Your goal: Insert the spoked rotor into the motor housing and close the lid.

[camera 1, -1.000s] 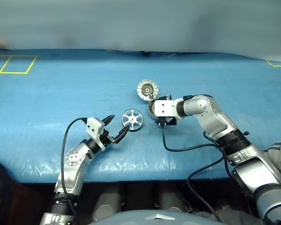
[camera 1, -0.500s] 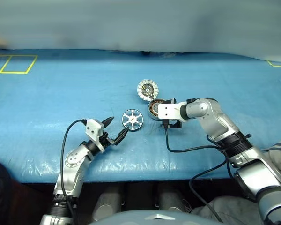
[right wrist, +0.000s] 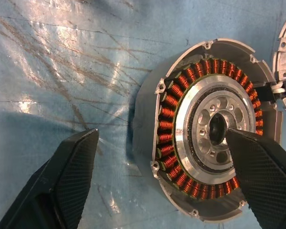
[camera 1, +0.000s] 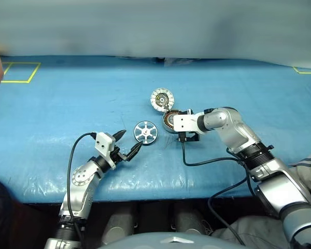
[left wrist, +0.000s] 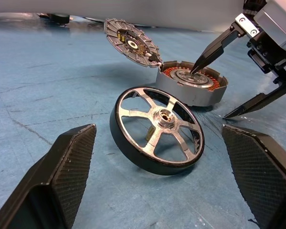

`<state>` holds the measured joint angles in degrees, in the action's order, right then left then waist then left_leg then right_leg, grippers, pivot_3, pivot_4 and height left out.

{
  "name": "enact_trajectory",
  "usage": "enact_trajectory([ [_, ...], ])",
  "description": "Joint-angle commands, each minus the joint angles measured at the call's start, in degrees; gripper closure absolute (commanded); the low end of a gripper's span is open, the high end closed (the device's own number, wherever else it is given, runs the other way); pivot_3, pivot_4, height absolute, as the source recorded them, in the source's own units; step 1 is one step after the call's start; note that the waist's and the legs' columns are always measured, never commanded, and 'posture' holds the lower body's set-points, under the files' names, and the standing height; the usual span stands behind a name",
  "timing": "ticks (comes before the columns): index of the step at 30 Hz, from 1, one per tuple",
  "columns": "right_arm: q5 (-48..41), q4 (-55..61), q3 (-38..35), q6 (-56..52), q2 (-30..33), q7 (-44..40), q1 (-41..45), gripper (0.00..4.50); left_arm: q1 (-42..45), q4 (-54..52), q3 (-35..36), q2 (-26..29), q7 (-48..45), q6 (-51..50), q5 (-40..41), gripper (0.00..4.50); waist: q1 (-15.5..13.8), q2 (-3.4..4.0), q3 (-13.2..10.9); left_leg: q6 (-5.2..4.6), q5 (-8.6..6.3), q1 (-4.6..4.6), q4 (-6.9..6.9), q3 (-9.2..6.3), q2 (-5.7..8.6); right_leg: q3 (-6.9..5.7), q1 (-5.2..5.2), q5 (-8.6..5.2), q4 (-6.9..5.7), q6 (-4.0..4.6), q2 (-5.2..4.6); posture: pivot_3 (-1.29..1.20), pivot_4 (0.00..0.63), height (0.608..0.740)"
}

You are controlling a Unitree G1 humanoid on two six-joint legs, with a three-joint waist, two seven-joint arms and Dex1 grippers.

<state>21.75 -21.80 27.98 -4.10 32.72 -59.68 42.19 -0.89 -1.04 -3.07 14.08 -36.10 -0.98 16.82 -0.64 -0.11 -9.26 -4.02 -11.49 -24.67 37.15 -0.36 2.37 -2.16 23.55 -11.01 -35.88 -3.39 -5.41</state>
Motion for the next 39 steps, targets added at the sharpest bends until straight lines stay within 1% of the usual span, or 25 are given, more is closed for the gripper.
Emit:
enact_trajectory([
  [1,1.21,-4.31,1.72,1.06,-1.13,-0.68,0.43,1.22,0.06,-2.92,0.03,-0.12,0.27,0.77,0.05,0.00,0.12,0.00,0.02,0.01,0.00,0.01,0.01,0.00,-0.01,0.01,0.00,0.00,0.00,0.00,-0.01,0.00,0.150,0.740],
  [9,1.79,-10.71,2.40,3.29,-3.21,-1.71,3.11,1.22,0.05,-2.97,-0.05,-0.26,0.24,0.74,-0.06,0.00,0.39,-0.12,0.13,0.15,-0.04,0.04,0.03,0.00,-0.01,0.02,-0.02,0.01,-0.04,-0.01,-0.01,0.00,0.150,0.740],
  [12,1.61,-10.53,2.21,2.93,-3.73,-2.45,3.81,1.75,-0.03,-3.01,-0.09,-0.27,0.21,0.73,-0.09,0.00,0.61,-0.11,0.14,0.18,-0.04,0.06,0.03,-0.02,-0.01,0.02,-0.03,0.01,-0.06,-0.01,-0.03,0.00,0.150,0.740],
  [14,1.43,-10.02,1.89,2.74,-3.86,-2.69,3.73,2.38,-0.08,-3.06,-0.10,-0.27,0.22,0.71,-0.12,0.00,0.68,-0.15,0.16,0.18,-0.04,0.06,0.02,-0.03,-0.01,0.02,-0.02,0.01,-0.07,-0.01,-0.03,0.00,0.150,0.740],
  [15,1.40,-9.58,1.72,2.67,-3.86,-2.69,3.57,2.40,-0.12,-3.09,-0.08,-0.28,0.23,0.70,-0.12,0.00,0.73,-0.15,0.16,0.19,-0.04,0.05,0.01,-0.04,-0.01,0.01,-0.02,0.01,-0.07,0.00,-0.02,0.00,0.150,0.740],
  [22,0.73,2.70,-0.68,-1.82,-3.05,-1.63,-2.23,2.40,-0.81,-2.98,0.15,-0.09,0.16,0.83,-0.17,0.00,0.55,-0.15,0.16,0.21,-0.08,0.00,-0.07,-0.06,0.02,0.00,0.06,-0.02,-0.04,0.06,-0.08,0.00,0.150,0.740],
  [25,0.58,14.49,-1.76,-7.05,-2.99,-1.04,-8.94,2.40,-1.11,-2.85,0.28,0.03,0.18,0.68,-0.19,0.00,0.36,-0.15,0.16,0.21,-0.09,-0.02,-0.10,-0.12,0.00,-0.03,0.08,-0.08,-0.04,0.13,-0.07,0.00,0.150,0.740],
  [31,2.60,30.03,-2.22,-15.66,-2.65,0.52,-18.83,2.40,-1.38,-2.66,0.41,0.43,-0.05,0.46,-0.25,0.00,0.26,-0.15,0.16,0.36,-0.19,-0.02,-0.08,-0.20,-0.04,-0.09,0.07,-0.15,-0.06,0.20,-0.06,0.00,0.150,0.740],
  [35,3.50,35.06,-1.93,-20.26,-3.41,2.12,-22.49,2.40,-1.22,-2.58,0.72,0.76,-0.14,0.30,-0.15,0.00,0.13,-0.15,0.16,0.37,-0.20,-0.03,-0.04,-0.19,-0.05,-0.09,0.05,-0.30,-0.06,-0.05,-0.08,0.00,0.150,0.740],
  [39,5.18,36.31,-1.51,-24.43,-4.52,4.65,-24.24,2.40,-1.25,-2.42,1.25,1.30,-0.25,0.41,0.05,0.00,-0.04,-0.15,0.16,0.38,-0.20,-0.02,-0.05,-0.21,-0.06,-0.10,0.06,-0.31,-0.06,-0.06,-0.07,0.00,0.150,0.740],
])
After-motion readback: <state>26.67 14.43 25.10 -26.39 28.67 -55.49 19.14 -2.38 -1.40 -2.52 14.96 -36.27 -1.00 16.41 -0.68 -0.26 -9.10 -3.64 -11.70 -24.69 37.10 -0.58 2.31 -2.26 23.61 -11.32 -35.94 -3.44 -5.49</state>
